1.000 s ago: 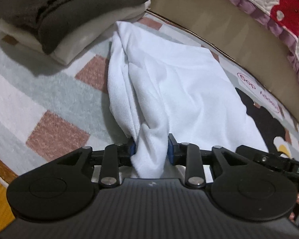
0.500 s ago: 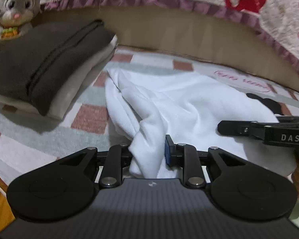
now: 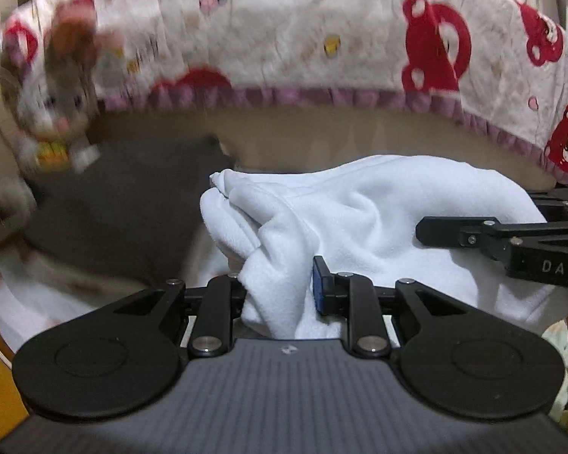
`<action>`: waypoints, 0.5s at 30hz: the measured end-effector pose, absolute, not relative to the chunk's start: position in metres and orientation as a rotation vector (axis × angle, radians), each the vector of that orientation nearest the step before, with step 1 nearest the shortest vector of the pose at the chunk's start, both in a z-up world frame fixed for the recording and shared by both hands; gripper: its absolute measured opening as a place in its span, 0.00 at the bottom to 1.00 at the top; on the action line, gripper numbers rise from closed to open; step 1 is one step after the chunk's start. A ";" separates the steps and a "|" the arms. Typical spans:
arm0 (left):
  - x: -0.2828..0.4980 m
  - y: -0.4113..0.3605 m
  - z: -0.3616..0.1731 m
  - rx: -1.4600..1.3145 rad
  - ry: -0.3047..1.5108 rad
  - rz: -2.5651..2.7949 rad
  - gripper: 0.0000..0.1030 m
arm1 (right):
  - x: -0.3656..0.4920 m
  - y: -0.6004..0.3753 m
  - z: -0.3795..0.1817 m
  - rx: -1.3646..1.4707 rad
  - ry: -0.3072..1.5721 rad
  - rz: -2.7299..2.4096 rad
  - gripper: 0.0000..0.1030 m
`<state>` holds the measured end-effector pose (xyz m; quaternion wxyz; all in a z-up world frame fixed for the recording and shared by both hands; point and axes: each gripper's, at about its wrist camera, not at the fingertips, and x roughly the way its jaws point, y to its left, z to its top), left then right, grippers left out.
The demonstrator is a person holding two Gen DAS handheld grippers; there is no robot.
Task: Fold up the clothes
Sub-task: 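Lift the folded shirt with both grippers onto the dark garment stack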
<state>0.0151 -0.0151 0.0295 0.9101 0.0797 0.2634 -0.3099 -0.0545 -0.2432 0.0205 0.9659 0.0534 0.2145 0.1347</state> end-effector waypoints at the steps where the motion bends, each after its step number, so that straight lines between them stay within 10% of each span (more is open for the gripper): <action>1: 0.020 -0.011 0.044 0.183 0.520 -0.636 0.21 | -0.050 -0.237 0.032 0.092 0.400 0.276 0.22; 11: 0.173 0.028 0.164 0.374 0.456 -0.467 0.25 | 0.076 -0.174 0.122 0.069 0.138 0.294 0.22; 15: 0.264 0.051 0.123 0.200 0.528 -0.380 0.48 | 0.155 -0.167 0.091 0.249 0.158 0.294 0.30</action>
